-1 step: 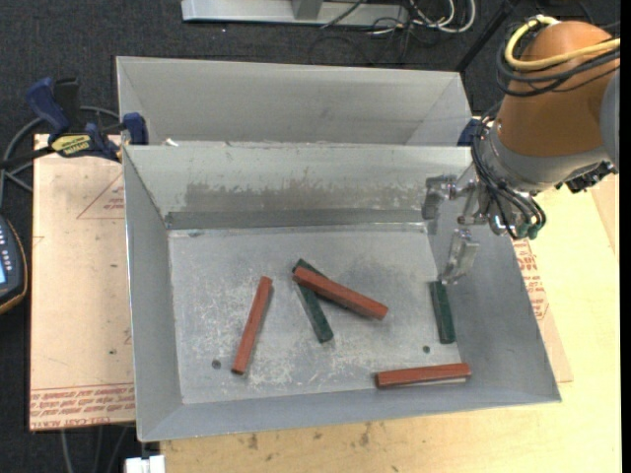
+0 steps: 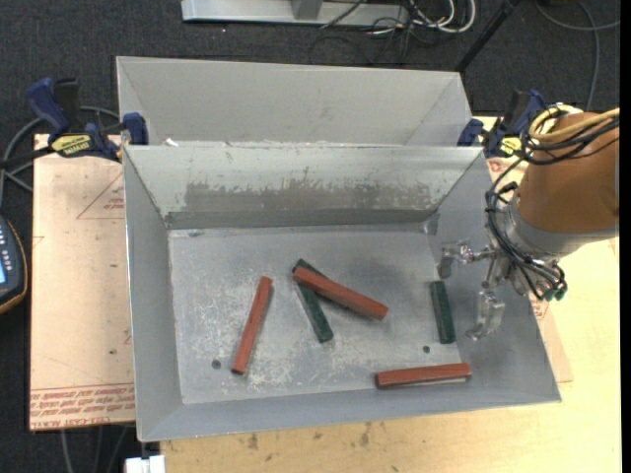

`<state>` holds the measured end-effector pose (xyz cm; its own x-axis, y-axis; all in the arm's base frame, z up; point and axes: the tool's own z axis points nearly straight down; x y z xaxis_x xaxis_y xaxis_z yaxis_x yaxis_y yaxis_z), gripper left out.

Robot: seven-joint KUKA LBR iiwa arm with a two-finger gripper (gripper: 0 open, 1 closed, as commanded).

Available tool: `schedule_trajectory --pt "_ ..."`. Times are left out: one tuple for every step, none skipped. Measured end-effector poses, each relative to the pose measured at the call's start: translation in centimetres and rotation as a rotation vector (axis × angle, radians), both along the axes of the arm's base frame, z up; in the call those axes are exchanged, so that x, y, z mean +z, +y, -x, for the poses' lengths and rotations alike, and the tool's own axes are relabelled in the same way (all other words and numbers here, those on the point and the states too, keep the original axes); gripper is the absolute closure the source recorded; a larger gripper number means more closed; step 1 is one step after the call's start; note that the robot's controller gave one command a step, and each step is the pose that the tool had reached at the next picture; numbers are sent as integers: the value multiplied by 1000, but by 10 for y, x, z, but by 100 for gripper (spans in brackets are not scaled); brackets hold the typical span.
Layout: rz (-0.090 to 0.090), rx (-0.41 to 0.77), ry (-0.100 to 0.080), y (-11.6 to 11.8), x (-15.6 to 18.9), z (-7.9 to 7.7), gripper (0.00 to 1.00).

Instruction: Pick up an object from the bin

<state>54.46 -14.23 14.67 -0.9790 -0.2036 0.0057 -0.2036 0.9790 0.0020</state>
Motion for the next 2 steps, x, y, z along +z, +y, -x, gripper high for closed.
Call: schedule_trajectory --pt "-3 262 -4 -5 -61 -5 0" --pt "-29 746 -13 7 -76 -69 0"
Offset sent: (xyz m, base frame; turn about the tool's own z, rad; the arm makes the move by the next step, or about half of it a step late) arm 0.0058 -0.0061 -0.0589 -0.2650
